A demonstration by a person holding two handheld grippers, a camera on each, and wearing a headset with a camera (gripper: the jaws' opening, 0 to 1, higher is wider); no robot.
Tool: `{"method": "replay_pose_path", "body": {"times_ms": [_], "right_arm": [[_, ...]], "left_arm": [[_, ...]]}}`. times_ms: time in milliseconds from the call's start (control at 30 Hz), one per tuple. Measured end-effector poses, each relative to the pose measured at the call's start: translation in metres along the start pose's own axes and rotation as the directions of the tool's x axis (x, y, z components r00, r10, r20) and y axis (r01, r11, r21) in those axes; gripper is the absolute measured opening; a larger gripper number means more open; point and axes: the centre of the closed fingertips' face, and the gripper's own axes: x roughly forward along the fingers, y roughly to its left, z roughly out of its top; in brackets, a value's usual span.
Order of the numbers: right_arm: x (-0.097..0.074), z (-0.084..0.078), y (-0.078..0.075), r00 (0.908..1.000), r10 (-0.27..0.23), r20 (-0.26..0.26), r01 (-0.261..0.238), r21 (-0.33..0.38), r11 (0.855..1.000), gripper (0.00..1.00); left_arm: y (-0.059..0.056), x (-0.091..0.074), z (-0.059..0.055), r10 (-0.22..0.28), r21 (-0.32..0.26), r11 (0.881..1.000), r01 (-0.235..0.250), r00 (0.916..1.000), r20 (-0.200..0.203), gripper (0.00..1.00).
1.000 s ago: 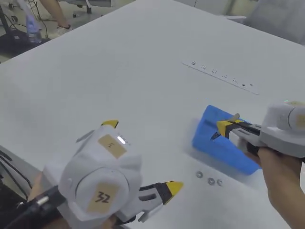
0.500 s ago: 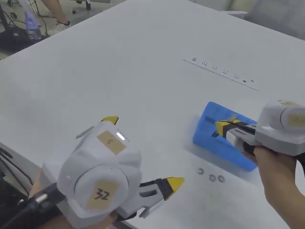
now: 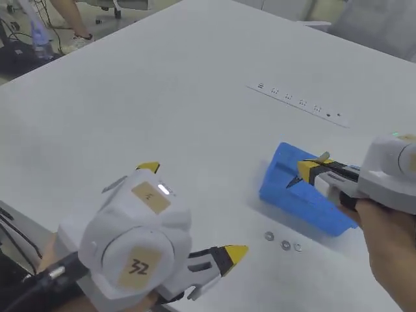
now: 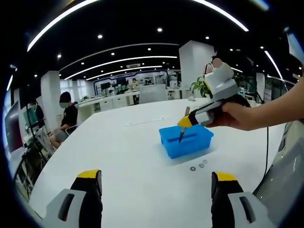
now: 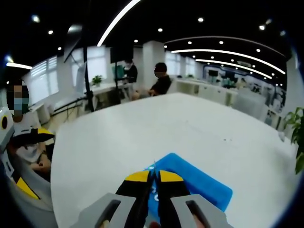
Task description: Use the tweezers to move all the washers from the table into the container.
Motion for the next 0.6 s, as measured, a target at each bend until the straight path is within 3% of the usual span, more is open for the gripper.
{"method": "replay_pose_path", "body": {"times_ms": [333, 433, 600], "right_arm": [[-0.036, 0.011, 0.025, 0.9971, 0.03, 0.07, -0.033, 0.051, 0.998, 0.01], [-0.039, 0.006, 0.035, 0.9968, 0.048, 0.064, -0.051, 0.055, 0.997, 0.01], [-0.037, -0.016, 0.048, 0.9972, 0.072, 0.02, -0.073, 0.054, 0.996, 0.01]], "left_arm": [[-0.001, 0.0, -0.001, -0.005, 0.004, 1.0, 0.005, 1.0, -0.005, 0.98], [-0.002, 0.0, -0.001, -0.006, 0.007, 1.0, 0.006, 1.0, -0.005, 0.98], [-0.002, 0.0, 0.001, -0.004, 0.008, 1.0, 0.004, 1.0, 0.007, 0.98]]}}
